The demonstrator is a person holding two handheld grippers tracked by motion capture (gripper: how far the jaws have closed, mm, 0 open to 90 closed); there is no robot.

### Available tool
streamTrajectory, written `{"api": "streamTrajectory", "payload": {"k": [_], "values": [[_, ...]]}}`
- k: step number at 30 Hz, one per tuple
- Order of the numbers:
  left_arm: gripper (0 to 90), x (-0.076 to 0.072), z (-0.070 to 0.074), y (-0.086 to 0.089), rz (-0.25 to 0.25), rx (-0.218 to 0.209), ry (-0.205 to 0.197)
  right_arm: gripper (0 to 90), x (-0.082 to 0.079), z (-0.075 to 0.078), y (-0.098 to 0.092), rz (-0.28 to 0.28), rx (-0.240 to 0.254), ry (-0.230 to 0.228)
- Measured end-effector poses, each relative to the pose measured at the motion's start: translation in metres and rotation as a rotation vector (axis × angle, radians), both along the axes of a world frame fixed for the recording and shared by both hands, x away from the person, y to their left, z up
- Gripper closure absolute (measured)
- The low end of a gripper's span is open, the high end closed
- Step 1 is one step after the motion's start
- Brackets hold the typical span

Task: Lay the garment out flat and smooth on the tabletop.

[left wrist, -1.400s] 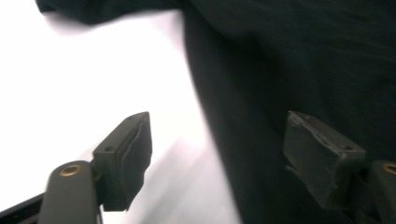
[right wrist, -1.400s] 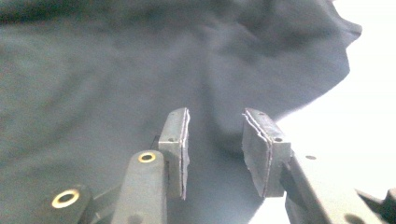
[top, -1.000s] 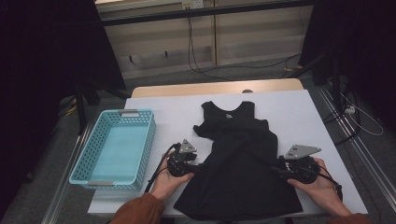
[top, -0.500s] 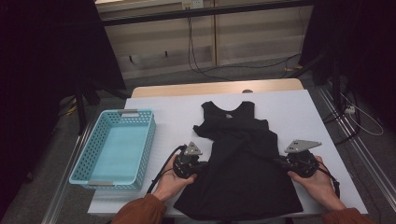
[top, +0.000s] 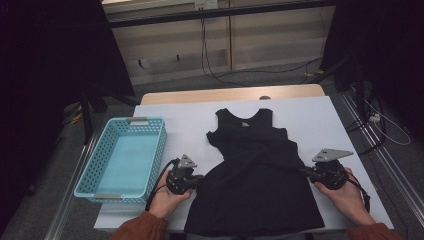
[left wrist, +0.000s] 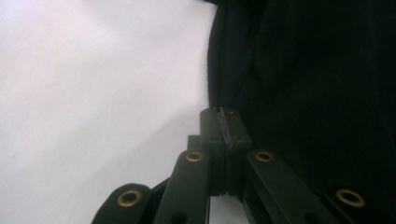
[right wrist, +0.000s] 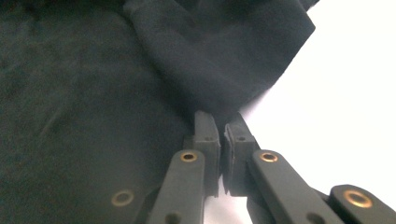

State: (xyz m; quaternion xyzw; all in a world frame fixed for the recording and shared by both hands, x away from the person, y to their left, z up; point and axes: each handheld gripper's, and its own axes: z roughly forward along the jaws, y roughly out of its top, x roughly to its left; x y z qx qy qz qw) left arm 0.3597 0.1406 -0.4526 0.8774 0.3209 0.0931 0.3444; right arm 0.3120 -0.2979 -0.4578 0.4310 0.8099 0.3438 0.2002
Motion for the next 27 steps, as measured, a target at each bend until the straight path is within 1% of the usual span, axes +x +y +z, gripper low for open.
{"api": "streamTrajectory", "payload": {"k": [1, 3, 4, 5, 6, 7, 9, 10, 11, 12, 14, 16, 17, 18, 19, 20, 22, 24, 25, 26, 27], "values": [[89.7, -0.001, 0.0, 0.003, 0.005, 0.003, -0.001, 87.1, 0.0, 0.0, -0.001, -0.002, 0.0, -0.002], [89.7, -0.004, 0.0, 0.01, 0.019, -0.004, 0.004, 87.4, 0.0, 0.0, -0.005, -0.014, -0.003, 0.003], [89.7, -0.005, 0.0, 0.013, 0.029, -0.013, 0.014, 87.6, 0.0, 0.0, -0.008, -0.023, -0.004, 0.003], [89.7, -0.005, 0.0, 0.013, 0.029, -0.013, 0.014, 87.7, 0.0, 0.0, -0.012, -0.031, -0.005, 0.002], [89.7, -0.007, 0.002, 0.018, 0.05, -0.019, 0.012, 87.7, 0.0, 0.001, -0.015, -0.039, -0.004, 0.002], [89.7, -0.009, 0.003, 0.022, 0.063, -0.025, 0.016, 87.8, -0.001, 0.001, -0.018, -0.049, 0.001, 0.001], [89.6, -0.011, 0.005, 0.028, 0.084, -0.055, 0.028, 87.9, -0.003, 0.001, -0.023, -0.06, -0.004, -0.001], [89.6, -0.01, 0.006, 0.028, 0.087, -0.058, 0.03, 87.8, -0.004, 0.001, -0.024, -0.061, -0.003, 0.001], [89.5, -0.01, 0.005, 0.026, 0.087, -0.05, 0.018, 87.7, -0.004, 0.0, -0.024, -0.063, -0.004, 0.003], [89.5, -0.01, 0.005, 0.023, 0.088, -0.049, 0.015, 87.1, -0.003, 0.0, -0.024, -0.062, -0.004, 0.007], [89.0, -0.008, 0.006, 0.02, 0.075, -0.07, 0.021, 82.2, -0.002, -0.001, -0.022, -0.062, -0.005, 0.005], [87.8, -0.007, 0.006, 0.019, 0.063, -0.079, 0.015, 77.8, -0.003, 0.0, -0.022, -0.056, 0.001, -0.005], [86.5, -0.007, 0.006, 0.019, 0.061, -0.087, 0.017, 74.3, -0.003, 0.001, -0.022, -0.049, 0.01, -0.014], [82.3, -0.007, 0.006, 0.019, 0.063, -0.097, 0.016, 69.6, -0.004, 0.002, -0.023, -0.053, 0.016, -0.021], [76.1, -0.008, 0.008, 0.019, 0.061, -0.097, 0.01, 65.6, -0.005, 0.004, -0.023, -0.06, 0.022, -0.026], [71.9, -0.01, 0.008, 0.018, 0.053, -0.096, -0.005, 62.3, -0.006, 0.005, -0.024, -0.062, 0.028, -0.042], [66.9, -0.014, 0.01, 0.016, 0.038, -0.099, -0.029, 57.5, -0.008, 0.009, -0.025, -0.06, 0.047, -0.067], [61.5, -0.018, 0.013, 0.014, 0.036, -0.098, -0.06, 51.8, -0.011, 0.012, -0.024, -0.069, 0.053, -0.09], [60.7, -0.02, 0.014, 0.014, 0.025, -0.103, -0.069, 51.6, -0.013, 0.014, -0.023, -0.059, 0.061, -0.097], [59.4, -0.023, 0.016, 0.012, 0.026, -0.114, -0.081, 51.1, -0.015, 0.015, -0.021, -0.054, 0.069, -0.106], [57.0, -0.024, 0.017, 0.012, 0.019, -0.103, -0.099, 50.9, -0.017, 0.017, -0.019, -0.046, 0.073, -0.115]]}}
